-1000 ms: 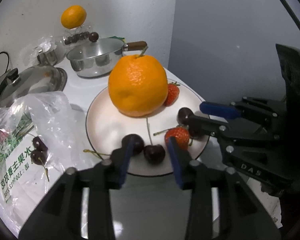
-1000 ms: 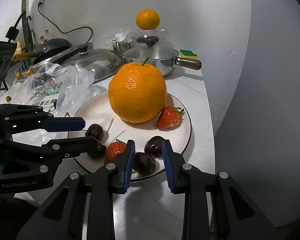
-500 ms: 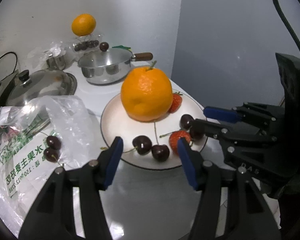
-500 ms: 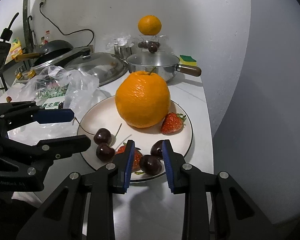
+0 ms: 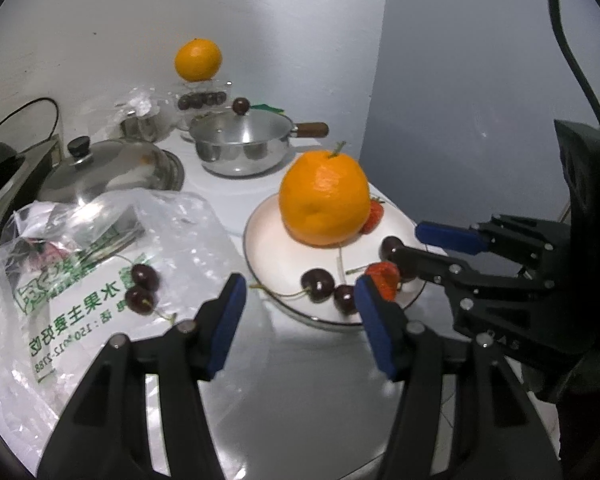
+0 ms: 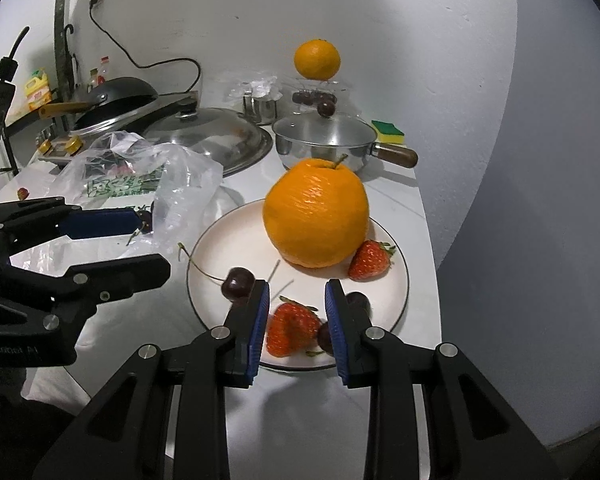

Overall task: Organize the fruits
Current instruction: 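Move both open grippers from the plate back to the fruit bag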

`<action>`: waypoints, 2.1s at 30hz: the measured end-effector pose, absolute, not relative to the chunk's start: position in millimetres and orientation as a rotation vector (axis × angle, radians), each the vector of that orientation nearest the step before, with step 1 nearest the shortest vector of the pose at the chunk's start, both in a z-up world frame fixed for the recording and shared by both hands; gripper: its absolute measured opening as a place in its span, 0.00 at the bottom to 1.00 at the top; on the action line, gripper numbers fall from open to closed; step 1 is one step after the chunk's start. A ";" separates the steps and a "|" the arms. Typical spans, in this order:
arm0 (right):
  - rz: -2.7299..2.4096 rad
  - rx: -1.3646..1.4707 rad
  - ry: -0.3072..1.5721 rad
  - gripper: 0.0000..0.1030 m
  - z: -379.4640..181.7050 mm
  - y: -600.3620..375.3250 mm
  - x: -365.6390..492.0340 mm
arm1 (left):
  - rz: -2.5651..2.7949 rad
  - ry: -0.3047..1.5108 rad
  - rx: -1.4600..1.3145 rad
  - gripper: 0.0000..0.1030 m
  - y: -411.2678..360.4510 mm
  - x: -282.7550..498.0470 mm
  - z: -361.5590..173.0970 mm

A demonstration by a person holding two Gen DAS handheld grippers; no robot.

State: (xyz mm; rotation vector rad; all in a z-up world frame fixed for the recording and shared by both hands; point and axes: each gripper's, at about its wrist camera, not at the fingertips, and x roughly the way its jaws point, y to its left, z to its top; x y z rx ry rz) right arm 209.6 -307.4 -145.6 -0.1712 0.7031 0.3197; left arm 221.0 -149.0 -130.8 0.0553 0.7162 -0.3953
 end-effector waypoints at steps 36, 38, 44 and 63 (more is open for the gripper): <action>0.423 -0.264 0.695 0.30 -133.4 -200.6 216.8 | -0.239 0.679 -0.059 0.57 -29.0 205.5 -130.2; 0.431 -0.270 0.694 0.30 -132.7 -193.4 216.7 | -0.228 0.679 -0.070 0.57 -21.4 205.2 -130.8; 0.455 -0.279 0.692 0.30 -131.4 -172.0 218.3 | -0.202 0.672 -0.079 0.57 -2.1 202.8 -130.3; 0.499 -0.303 0.719 0.30 -140.3 -128.0 231.7 | -0.172 0.673 -0.088 0.57 32.5 209.7 -136.5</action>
